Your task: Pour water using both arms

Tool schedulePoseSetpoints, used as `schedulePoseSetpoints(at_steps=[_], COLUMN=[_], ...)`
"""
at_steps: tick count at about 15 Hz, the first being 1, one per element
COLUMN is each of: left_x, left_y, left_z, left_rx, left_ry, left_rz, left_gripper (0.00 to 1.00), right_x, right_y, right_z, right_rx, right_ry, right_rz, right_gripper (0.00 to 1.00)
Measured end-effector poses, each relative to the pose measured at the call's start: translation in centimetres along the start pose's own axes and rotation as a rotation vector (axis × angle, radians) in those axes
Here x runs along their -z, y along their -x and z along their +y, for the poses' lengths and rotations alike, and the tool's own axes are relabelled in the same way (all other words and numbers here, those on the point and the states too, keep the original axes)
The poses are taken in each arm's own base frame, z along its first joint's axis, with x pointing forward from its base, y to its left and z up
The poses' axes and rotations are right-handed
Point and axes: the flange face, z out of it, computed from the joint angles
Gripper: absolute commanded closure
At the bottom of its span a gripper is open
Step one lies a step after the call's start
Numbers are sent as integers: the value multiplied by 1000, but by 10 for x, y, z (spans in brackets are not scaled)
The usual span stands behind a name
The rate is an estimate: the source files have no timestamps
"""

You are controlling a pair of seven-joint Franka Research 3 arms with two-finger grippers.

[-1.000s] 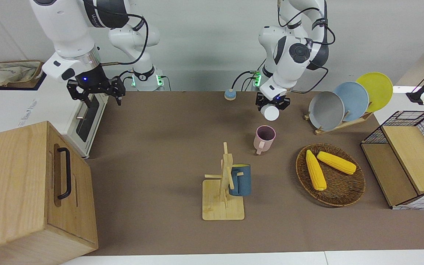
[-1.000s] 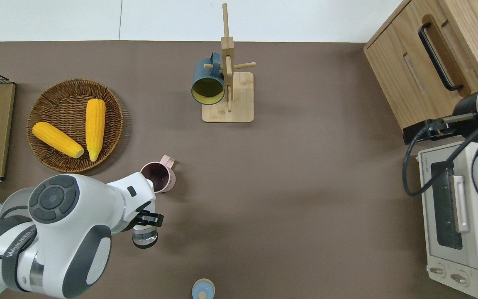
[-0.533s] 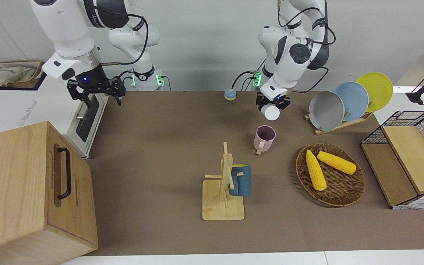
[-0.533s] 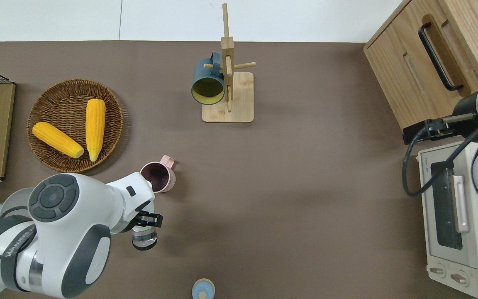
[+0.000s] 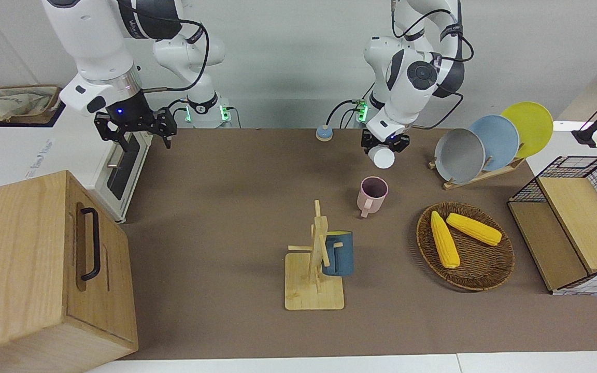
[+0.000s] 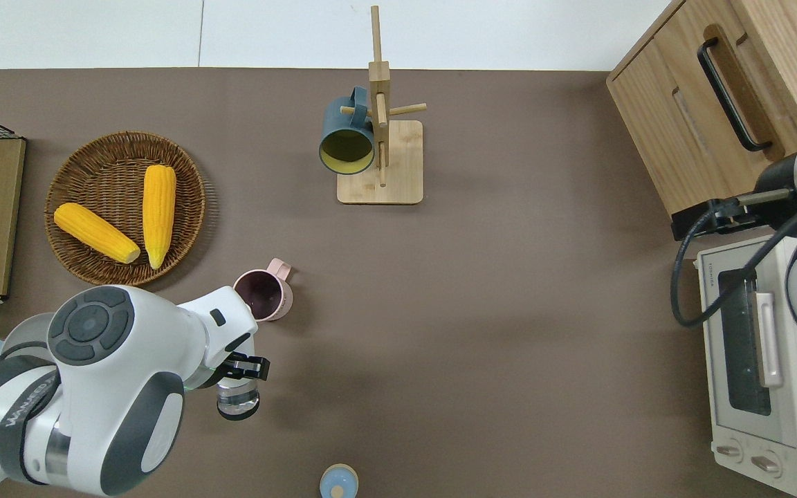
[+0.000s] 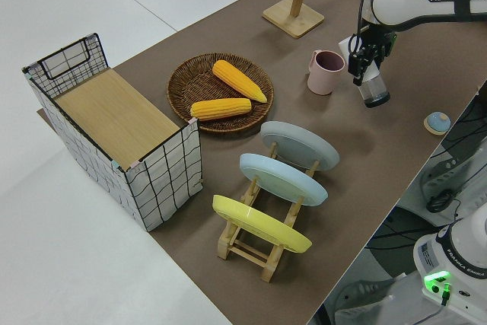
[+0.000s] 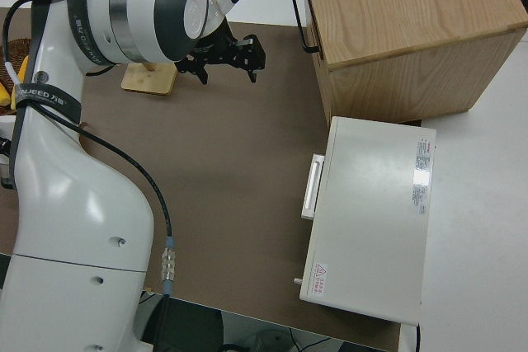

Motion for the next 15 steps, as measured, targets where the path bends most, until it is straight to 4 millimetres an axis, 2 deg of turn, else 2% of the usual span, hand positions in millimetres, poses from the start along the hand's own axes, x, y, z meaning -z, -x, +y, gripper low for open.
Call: schedulePoseSetpoints(at_steps=[6, 15], left_x=[3, 11], left_y=[-6, -37], left_z=[2, 7], left_rx=[-2, -6], left_ry=[-3, -8], left_rz=[-43, -182], left_gripper=[1000, 1000], right_x=[0, 0], right_y=[0, 0], right_z=[0, 0], right_rx=[0, 0], right_ry=[0, 0], right_rz=[0, 0], right_gripper=[15, 15])
